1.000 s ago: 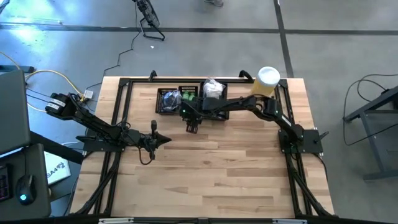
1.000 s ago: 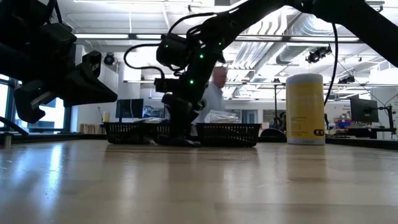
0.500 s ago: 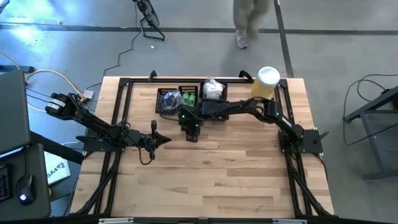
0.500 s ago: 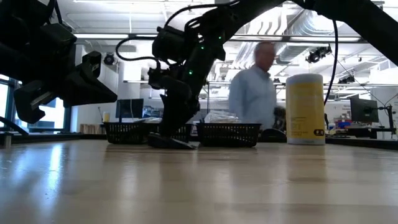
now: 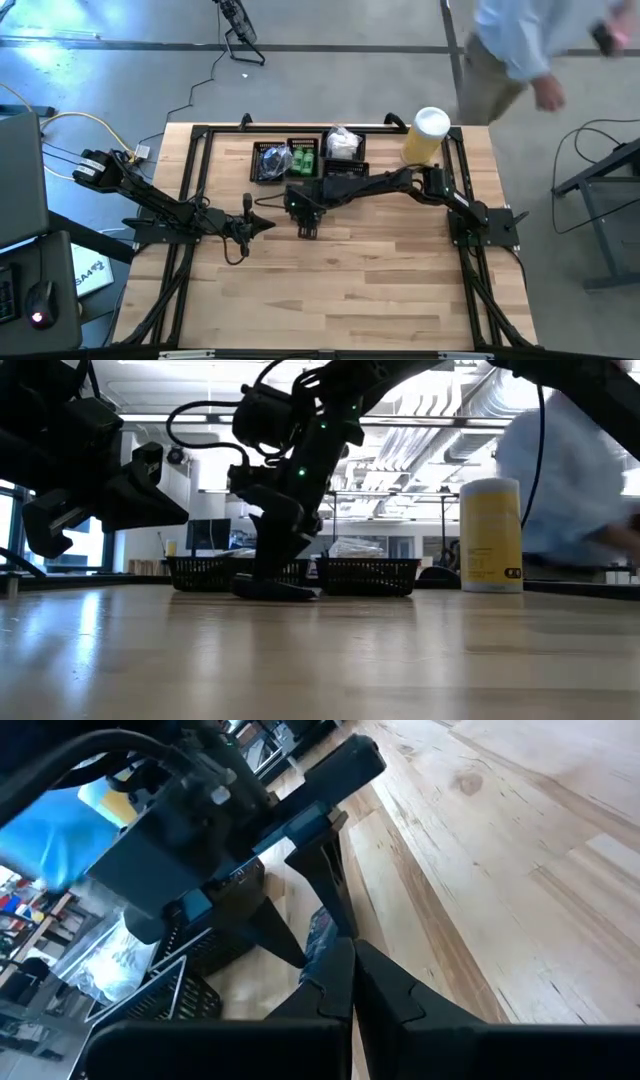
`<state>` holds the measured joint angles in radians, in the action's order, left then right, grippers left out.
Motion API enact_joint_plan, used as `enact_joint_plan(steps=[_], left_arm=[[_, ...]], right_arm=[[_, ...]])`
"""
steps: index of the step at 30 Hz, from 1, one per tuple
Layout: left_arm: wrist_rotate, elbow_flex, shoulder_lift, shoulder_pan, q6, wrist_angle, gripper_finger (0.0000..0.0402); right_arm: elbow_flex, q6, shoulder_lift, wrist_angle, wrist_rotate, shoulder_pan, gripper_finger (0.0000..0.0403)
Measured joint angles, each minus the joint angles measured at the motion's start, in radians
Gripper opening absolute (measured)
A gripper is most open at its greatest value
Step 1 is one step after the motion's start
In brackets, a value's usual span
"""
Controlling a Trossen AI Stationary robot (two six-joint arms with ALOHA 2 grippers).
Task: Pick & Place Travel size toiletries
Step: Move the blue shave cream to the center of the table, then put the blue shave cream into the bottom black bin
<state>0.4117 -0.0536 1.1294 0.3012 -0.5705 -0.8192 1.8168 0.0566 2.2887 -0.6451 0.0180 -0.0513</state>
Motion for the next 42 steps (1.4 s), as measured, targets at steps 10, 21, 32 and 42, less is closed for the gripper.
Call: enact_joint_plan(steps=[10,21,32,42], left_arm=[[0.0,0.0,0.0,0.0,0.003,0.0,0.0],[0.0,0.0,0.0,0.0,0.003,0.0,0.0],[0.001,0.0,0.0,0.0,0.003,0.0,0.0],[0.001,0.0,0.0,0.0,0.003,0.0,0.0]], right_arm=[[0.0,-0.013,0.0,0.012,0.005,-0.001,0.0286],[0.0,-0.015,-0.008,0.127,-0.08,-0.01,0.028],[0.0,-0.024,0.008,0.137,-0.059,-0.015,0.028],[-0.049,0.011,0.013,0.181,-0.076,-0.041,0.0279]])
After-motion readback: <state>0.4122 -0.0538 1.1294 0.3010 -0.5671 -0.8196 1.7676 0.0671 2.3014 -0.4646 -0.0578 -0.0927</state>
